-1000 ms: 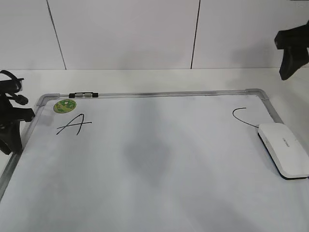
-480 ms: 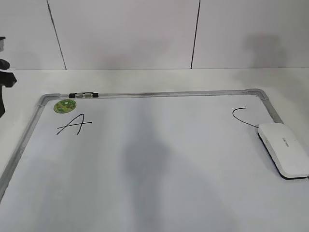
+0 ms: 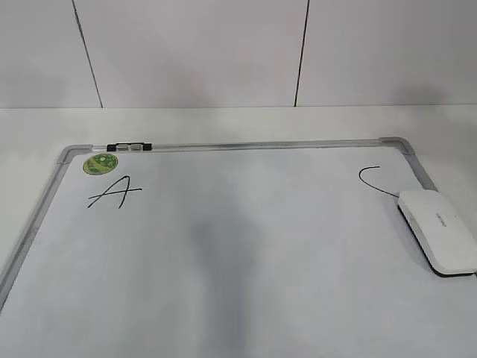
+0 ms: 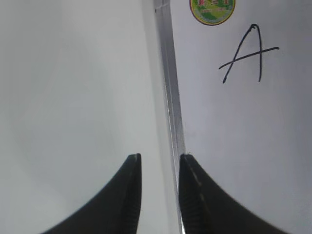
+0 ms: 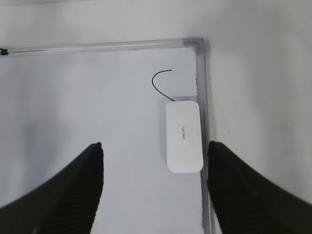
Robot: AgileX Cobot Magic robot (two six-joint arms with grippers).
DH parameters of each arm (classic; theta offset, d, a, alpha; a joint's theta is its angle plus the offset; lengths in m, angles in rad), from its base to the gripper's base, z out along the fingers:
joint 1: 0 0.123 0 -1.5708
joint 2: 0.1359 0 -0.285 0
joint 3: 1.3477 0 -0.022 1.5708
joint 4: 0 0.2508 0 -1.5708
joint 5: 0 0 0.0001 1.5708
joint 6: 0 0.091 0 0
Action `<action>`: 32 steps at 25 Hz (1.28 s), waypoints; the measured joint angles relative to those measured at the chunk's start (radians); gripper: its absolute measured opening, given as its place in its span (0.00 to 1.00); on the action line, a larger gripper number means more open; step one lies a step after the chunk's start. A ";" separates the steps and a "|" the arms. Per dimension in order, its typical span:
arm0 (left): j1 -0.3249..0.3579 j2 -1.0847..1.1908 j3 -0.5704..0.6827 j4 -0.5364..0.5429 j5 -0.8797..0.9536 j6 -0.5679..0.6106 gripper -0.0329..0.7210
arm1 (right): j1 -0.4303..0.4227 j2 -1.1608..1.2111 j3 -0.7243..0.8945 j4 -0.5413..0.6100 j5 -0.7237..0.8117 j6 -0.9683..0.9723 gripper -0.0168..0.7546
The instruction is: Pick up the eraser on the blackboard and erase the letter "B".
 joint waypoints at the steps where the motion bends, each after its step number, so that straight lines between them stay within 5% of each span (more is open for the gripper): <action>1: 0.000 -0.046 0.018 0.000 0.001 0.000 0.32 | 0.000 -0.039 0.036 0.000 0.003 0.000 0.69; 12: 0.000 -0.578 0.246 0.000 0.027 0.000 0.32 | 0.000 -0.452 0.348 -0.020 0.010 0.000 0.69; 32: 0.000 -1.394 0.612 -0.007 0.051 0.002 0.32 | 0.000 -0.789 0.693 -0.082 -0.017 -0.054 0.69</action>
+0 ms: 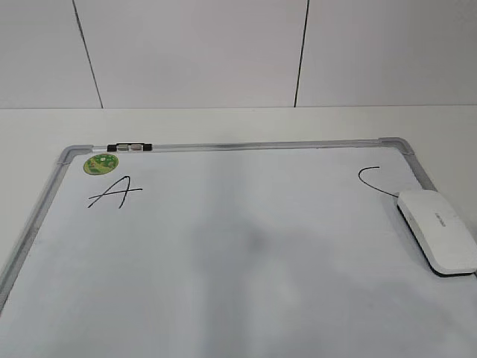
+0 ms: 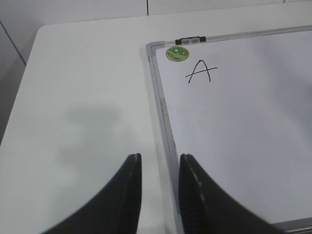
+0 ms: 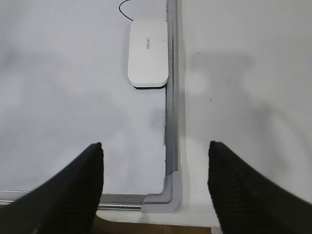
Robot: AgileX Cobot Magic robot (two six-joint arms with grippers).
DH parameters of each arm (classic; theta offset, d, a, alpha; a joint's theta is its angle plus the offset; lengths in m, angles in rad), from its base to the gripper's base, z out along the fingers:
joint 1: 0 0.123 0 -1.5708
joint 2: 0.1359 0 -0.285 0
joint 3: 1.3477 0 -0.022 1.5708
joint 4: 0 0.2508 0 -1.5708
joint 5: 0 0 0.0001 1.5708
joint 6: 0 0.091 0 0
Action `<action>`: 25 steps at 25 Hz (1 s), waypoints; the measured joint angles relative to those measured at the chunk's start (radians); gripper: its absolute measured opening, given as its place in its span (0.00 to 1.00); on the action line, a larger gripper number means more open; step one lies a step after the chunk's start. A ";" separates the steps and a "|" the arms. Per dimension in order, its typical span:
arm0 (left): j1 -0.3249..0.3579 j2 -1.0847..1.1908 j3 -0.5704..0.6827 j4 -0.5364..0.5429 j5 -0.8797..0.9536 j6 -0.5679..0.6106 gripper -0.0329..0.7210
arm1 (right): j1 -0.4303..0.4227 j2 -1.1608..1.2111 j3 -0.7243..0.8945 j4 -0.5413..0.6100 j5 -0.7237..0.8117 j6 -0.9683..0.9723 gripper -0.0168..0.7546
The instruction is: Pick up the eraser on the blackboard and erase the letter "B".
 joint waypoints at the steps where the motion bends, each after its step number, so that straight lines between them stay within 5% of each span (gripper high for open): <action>1: 0.000 -0.034 0.018 0.000 0.000 0.000 0.32 | 0.000 -0.014 0.021 0.000 -0.010 -0.005 0.69; 10: -0.002 -0.113 0.221 0.006 -0.033 0.002 0.32 | 0.000 -0.136 0.125 -0.008 -0.075 -0.024 0.69; 25: -0.002 -0.113 0.269 0.037 -0.159 0.002 0.32 | 0.000 -0.220 0.158 -0.030 -0.085 -0.028 0.69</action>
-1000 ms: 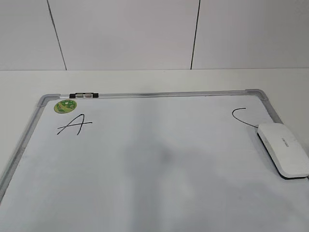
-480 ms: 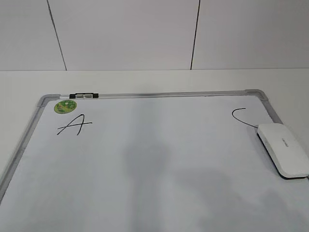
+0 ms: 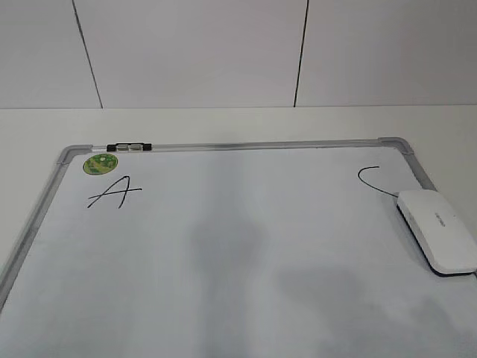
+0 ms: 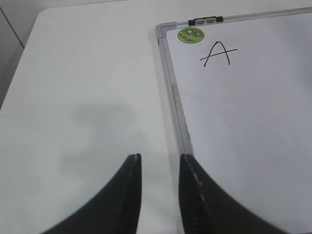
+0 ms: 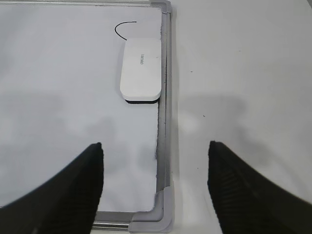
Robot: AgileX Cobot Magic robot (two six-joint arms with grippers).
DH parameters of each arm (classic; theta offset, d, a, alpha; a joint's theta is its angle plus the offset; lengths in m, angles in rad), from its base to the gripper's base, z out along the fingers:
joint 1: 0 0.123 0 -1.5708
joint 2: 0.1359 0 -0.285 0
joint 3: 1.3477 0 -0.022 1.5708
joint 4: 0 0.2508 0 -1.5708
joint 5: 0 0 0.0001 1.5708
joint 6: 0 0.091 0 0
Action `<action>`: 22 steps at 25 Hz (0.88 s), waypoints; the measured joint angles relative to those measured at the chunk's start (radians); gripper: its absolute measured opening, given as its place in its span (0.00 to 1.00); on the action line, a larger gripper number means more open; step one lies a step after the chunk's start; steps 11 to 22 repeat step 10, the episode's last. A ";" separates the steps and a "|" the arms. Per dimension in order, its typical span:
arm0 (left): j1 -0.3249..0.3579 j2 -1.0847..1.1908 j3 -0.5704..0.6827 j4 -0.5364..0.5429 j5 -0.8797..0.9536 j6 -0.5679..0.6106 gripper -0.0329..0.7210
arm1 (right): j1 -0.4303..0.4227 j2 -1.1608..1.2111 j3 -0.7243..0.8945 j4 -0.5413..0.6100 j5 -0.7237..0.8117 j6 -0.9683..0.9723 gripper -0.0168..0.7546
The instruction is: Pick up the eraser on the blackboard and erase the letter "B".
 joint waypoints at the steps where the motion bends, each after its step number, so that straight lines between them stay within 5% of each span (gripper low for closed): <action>1: 0.000 0.000 0.000 0.000 0.000 0.000 0.32 | 0.000 0.000 0.000 -0.002 0.000 0.000 0.69; 22: 0.000 0.000 0.000 0.000 0.000 0.000 0.32 | 0.000 0.000 0.000 -0.002 -0.002 0.000 0.69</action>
